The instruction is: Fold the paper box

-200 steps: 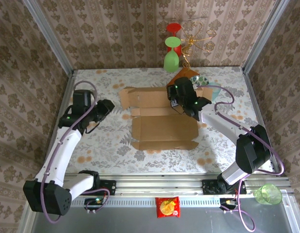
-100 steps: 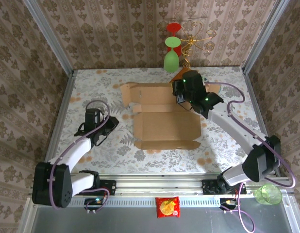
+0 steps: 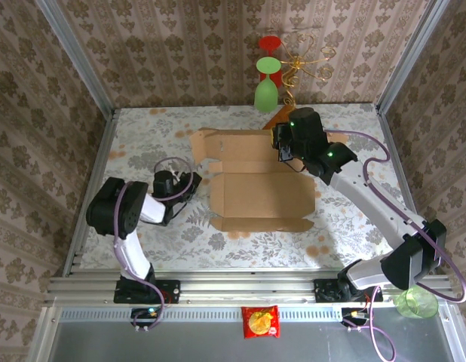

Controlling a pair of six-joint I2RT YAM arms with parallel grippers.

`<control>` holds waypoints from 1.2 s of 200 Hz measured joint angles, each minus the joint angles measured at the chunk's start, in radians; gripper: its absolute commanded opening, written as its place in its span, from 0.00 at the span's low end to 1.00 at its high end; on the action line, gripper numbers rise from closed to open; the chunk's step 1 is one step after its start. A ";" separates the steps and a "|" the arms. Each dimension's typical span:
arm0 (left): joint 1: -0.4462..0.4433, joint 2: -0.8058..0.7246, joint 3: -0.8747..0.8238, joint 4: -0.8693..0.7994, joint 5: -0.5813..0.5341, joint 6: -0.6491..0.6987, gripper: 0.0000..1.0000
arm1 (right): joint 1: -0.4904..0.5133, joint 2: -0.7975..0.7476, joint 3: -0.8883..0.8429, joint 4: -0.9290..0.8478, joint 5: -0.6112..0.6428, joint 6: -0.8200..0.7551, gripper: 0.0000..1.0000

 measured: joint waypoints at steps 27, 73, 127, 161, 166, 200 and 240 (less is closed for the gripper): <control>-0.052 -0.003 0.016 0.098 -0.014 -0.034 0.14 | -0.002 0.000 -0.011 0.001 0.000 0.015 0.00; -0.082 -0.037 0.015 0.136 -0.045 -0.060 0.14 | -0.017 0.000 -0.066 0.048 -0.002 0.039 0.00; -0.158 -0.108 0.019 0.066 -0.065 -0.038 0.14 | -0.021 0.019 -0.093 0.102 -0.034 0.068 0.00; -0.154 -0.178 0.013 -0.058 -0.103 -0.006 0.34 | -0.021 0.019 -0.095 0.106 -0.044 0.071 0.00; -0.153 -0.214 0.011 -0.102 -0.105 0.013 0.38 | -0.021 0.019 -0.096 0.106 -0.045 0.071 0.00; -0.125 -0.480 0.017 -0.402 -0.129 0.133 0.48 | -0.027 0.019 -0.101 0.105 -0.046 0.074 0.00; -0.052 -0.438 0.016 -0.477 -0.092 0.229 0.54 | -0.032 0.019 -0.101 0.101 -0.059 0.075 0.00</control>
